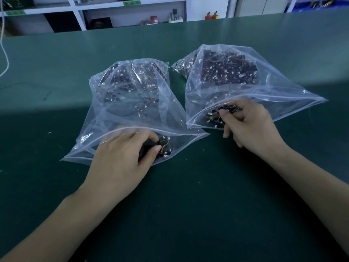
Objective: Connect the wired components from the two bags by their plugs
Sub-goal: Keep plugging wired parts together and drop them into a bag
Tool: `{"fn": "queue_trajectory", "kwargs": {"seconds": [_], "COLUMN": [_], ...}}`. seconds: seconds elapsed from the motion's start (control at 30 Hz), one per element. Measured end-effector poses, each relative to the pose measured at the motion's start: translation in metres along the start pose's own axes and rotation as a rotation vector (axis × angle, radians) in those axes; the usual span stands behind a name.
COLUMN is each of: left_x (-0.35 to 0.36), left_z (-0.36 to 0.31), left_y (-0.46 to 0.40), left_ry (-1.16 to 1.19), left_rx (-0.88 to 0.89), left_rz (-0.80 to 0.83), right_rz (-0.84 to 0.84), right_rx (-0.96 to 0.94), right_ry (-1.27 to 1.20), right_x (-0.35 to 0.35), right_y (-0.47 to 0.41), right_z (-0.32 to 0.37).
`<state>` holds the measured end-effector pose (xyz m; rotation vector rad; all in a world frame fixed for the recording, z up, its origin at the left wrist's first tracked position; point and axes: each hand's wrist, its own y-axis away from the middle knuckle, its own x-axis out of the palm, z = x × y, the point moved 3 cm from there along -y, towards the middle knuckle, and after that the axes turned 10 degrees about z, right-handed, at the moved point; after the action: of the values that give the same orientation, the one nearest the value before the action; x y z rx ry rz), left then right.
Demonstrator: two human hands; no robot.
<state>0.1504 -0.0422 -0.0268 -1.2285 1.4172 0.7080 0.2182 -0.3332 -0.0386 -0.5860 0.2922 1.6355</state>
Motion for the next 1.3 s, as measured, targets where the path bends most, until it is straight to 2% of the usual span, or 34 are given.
{"fn": "queue_trajectory", "kwargs": {"seconds": [0.3,0.57,0.97,1.3], "left_x": [-0.006,-0.003,0.0,-0.006], "left_z": [0.0,-0.003,-0.003,-0.012], "left_y": [0.001,0.001,-0.003,0.004], "left_ry": [0.031,0.071,0.069,0.239], "left_rx": [0.027,0.095,0.163,0.215], "left_rz": [-0.049,-0.044,0.018,-0.221], "right_rz": [-0.088,-0.116,0.071,0.189], "right_rx": [-0.169,-0.278,-0.461,-0.538], "right_ry": [0.149,0.147,0.16,0.227], "right_x": [0.008,0.012,0.028,0.033], "right_y": [0.01,0.016,0.024,0.028], "right_z": [0.013,0.022,0.033,0.037]}}
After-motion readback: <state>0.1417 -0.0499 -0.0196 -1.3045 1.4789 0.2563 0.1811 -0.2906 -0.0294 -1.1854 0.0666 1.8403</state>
